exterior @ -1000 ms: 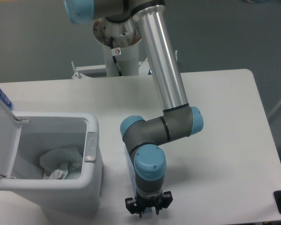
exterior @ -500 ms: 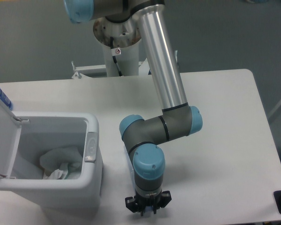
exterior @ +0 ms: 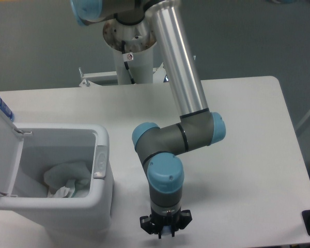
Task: Place the trash in the trash can
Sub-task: 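Lift the tube and carry it over the trash can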
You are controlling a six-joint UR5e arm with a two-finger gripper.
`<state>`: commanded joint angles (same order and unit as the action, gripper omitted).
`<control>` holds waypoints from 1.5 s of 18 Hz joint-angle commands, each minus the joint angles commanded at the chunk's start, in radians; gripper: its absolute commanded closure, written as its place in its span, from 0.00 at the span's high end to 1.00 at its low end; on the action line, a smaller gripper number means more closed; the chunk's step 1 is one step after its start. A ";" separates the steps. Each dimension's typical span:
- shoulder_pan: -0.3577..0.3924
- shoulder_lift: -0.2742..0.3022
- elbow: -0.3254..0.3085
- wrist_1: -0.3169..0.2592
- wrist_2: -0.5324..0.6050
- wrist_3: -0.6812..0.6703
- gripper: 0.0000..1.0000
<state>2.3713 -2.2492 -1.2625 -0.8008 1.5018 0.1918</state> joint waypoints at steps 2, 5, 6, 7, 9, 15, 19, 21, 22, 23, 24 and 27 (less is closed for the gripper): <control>0.048 0.072 0.034 0.005 -0.043 -0.043 0.33; 0.097 0.131 0.125 0.014 -0.123 -0.159 0.33; 0.103 0.140 0.161 0.020 -0.132 -0.181 0.33; 0.105 0.143 0.199 0.026 -0.140 -0.196 0.33; 0.103 0.152 0.258 0.029 -0.141 -0.225 0.33; 0.045 0.241 0.269 0.058 -0.207 -0.229 0.33; -0.041 0.272 0.247 0.060 -0.207 -0.233 0.34; -0.078 0.287 0.247 0.060 -0.209 -0.256 0.34; -0.092 0.290 0.247 0.060 -0.209 -0.259 0.34; -0.116 0.292 0.246 0.060 -0.207 -0.259 0.34; -0.144 0.292 0.245 0.060 -0.207 -0.259 0.34; -0.202 0.286 0.219 0.061 -0.207 -0.258 0.35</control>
<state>2.1692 -1.9635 -1.0430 -0.7394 1.2947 -0.0660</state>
